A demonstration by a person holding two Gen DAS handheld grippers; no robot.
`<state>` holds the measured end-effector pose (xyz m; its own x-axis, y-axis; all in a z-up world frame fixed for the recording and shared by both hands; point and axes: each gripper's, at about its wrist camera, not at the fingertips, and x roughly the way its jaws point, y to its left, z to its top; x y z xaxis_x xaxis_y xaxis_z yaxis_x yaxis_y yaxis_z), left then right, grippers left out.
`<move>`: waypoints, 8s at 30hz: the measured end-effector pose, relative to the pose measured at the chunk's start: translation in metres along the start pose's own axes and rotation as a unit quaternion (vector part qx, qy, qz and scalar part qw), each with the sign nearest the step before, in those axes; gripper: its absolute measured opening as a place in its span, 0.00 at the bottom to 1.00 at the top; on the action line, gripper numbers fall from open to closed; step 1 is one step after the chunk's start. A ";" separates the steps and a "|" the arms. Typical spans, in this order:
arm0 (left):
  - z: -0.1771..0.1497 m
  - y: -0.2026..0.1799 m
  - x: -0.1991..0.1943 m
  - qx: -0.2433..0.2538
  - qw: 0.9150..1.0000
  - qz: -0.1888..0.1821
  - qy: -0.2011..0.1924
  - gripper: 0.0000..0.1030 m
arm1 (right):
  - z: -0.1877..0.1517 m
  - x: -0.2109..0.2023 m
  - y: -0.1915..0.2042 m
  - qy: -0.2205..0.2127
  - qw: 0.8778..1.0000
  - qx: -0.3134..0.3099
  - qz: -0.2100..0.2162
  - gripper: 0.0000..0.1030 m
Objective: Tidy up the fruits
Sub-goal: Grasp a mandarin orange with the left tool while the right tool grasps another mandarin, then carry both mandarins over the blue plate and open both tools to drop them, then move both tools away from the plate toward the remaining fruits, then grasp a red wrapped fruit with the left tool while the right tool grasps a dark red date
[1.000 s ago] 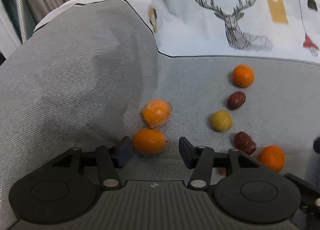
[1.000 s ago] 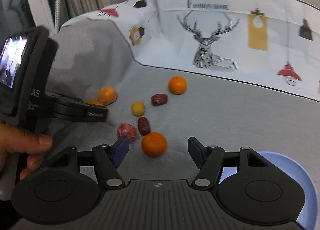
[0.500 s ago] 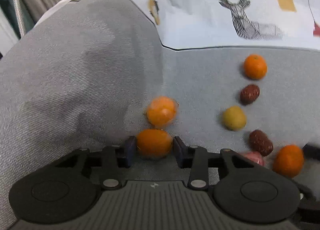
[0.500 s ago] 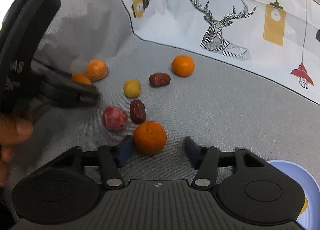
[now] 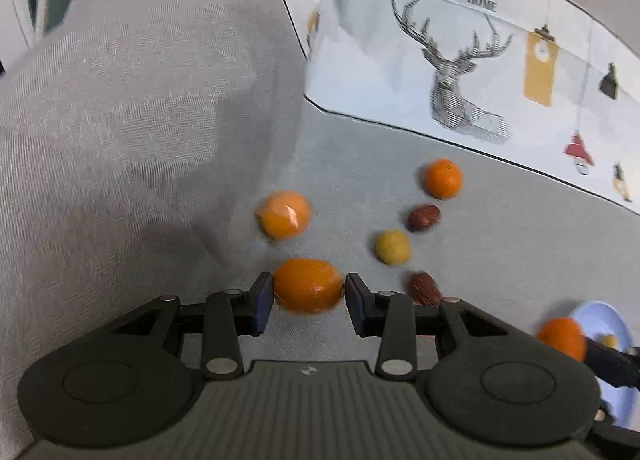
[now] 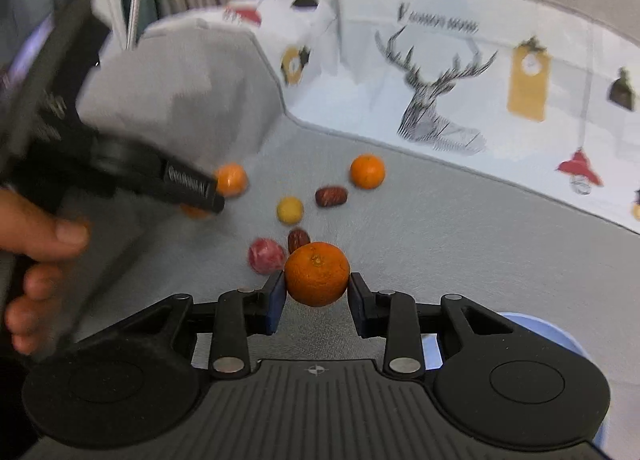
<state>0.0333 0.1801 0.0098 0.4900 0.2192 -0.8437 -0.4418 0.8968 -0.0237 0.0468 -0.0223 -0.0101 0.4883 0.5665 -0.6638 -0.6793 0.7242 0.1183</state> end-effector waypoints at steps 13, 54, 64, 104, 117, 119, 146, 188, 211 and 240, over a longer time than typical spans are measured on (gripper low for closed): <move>-0.022 0.004 0.002 -0.026 0.989 -0.093 0.115 0.42 | -0.060 -0.043 0.013 0.033 0.999 0.021 0.007 0.34; -0.050 -0.105 -0.070 0.059 0.987 -0.130 -0.068 0.43 | -0.054 -0.101 -0.104 -0.044 0.986 0.111 -0.118 0.34; -0.041 -0.117 -0.028 0.048 0.986 -0.157 -0.024 0.43 | -0.061 -0.085 -0.119 -0.021 0.984 0.108 -0.142 0.34; -0.083 -0.187 -0.021 0.192 0.944 -0.266 0.032 0.43 | -0.084 -0.060 -0.127 0.091 0.981 0.089 -0.145 0.34; -0.084 -0.188 -0.017 0.200 0.944 -0.258 0.041 0.43 | -0.085 -0.059 -0.128 0.092 0.979 0.090 -0.155 0.34; -0.084 -0.188 -0.017 0.200 0.944 -0.258 0.041 0.43 | -0.085 -0.059 -0.127 0.092 0.979 0.090 -0.155 0.34; -0.084 -0.189 -0.018 0.202 0.943 -0.259 0.040 0.43 | -0.083 -0.058 -0.124 0.090 0.980 0.081 -0.157 0.34; 0.005 -0.111 -0.035 0.114 0.973 -0.193 -0.049 0.13 | -0.057 -0.074 -0.111 -0.029 0.977 0.105 -0.182 0.52; 0.003 -0.022 0.060 0.038 0.993 -0.061 0.093 0.31 | 0.012 0.016 -0.064 -0.051 0.992 0.114 -0.027 0.38; 0.010 0.027 0.047 -0.113 0.988 -0.058 0.083 0.31 | 0.038 0.095 0.006 0.053 0.998 -0.015 -0.031 0.20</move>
<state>0.0521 0.2183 -0.0246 0.4252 0.0358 -0.9044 -0.5559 0.7989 -0.2297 0.1092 0.0507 -0.0444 0.4704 0.4752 -0.7436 -0.6663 0.7437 0.0538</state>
